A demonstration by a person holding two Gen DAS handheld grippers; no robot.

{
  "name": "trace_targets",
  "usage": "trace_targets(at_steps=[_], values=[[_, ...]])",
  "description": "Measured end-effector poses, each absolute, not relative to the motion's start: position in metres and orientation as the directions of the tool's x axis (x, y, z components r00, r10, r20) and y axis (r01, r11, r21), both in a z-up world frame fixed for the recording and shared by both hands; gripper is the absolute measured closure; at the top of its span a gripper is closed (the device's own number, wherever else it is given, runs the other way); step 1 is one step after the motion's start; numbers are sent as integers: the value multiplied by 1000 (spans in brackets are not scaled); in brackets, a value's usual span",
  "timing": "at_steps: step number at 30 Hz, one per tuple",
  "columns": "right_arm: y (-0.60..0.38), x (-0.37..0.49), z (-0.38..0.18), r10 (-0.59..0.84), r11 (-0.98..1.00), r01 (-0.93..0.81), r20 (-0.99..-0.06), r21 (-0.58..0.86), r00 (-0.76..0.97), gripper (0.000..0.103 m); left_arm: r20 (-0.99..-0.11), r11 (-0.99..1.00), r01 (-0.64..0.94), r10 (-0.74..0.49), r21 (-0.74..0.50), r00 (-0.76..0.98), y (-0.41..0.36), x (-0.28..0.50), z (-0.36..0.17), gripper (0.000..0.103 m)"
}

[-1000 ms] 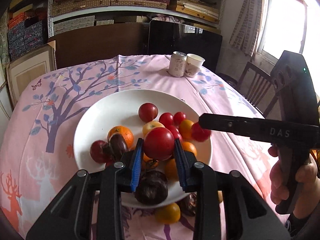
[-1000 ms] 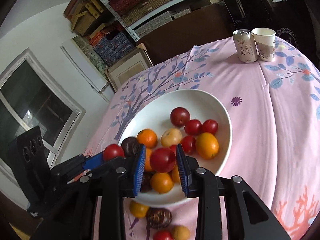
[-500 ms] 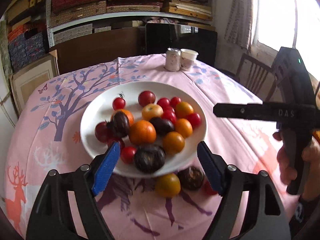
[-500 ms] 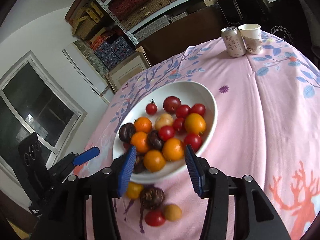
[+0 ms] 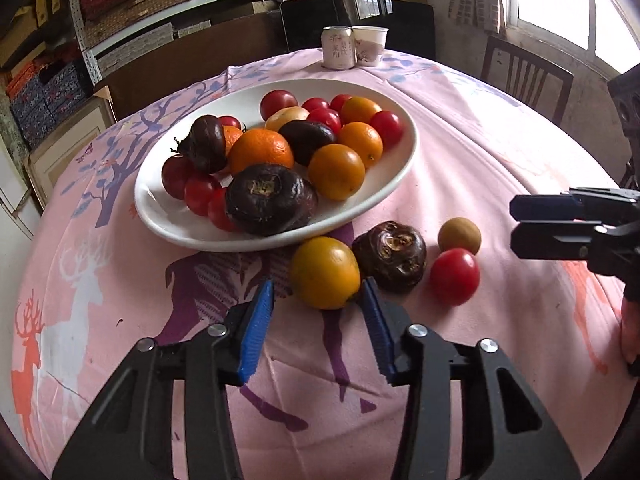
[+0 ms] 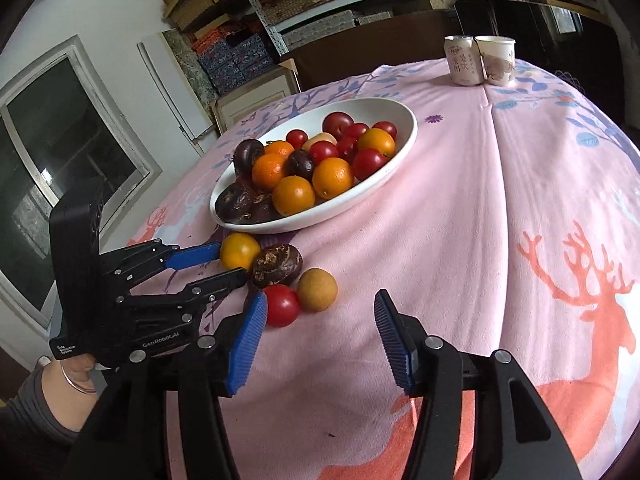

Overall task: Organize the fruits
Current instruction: 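Grasp a yellow tomato with the left gripper while the right gripper reaches for a red tomato, then lower the yellow and red tomatoes onto the plate and open both grippers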

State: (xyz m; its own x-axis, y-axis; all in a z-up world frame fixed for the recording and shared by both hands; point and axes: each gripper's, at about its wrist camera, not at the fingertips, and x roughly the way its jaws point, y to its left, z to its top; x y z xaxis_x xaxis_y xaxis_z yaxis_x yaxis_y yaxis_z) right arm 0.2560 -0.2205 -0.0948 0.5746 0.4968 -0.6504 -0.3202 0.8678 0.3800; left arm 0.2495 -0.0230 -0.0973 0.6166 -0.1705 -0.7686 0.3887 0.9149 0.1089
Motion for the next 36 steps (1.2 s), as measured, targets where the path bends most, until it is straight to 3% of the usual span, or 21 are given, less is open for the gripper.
trace_targets(at_steps=[7,13,17,21,27,35,36], values=[[-219,256,-97,504,863,-314,-656,395,561,47,-781,907,418,-225,51,583,-26,262,-101,66],[-222,258,-98,509,860,-303,-652,411,561,49,-744,889,455,-276,42,608,-27,238,-90,66],[-204,246,-90,511,858,-382,-646,343,567,52,-699,896,443,-299,28,649,-18,224,-75,66],[-176,245,-90,435,888,-396,-703,233,562,59,-670,913,407,-321,-31,669,1,228,-63,66],[-139,238,-95,386,887,-438,-753,144,533,59,-670,927,364,-331,-96,665,21,236,-59,66],[-134,263,-101,337,918,-367,-785,151,520,59,-667,923,372,-340,-100,663,21,235,-58,66],[-134,265,-100,337,920,-360,-782,156,524,64,-669,923,371,-338,-100,662,21,235,-58,66]])
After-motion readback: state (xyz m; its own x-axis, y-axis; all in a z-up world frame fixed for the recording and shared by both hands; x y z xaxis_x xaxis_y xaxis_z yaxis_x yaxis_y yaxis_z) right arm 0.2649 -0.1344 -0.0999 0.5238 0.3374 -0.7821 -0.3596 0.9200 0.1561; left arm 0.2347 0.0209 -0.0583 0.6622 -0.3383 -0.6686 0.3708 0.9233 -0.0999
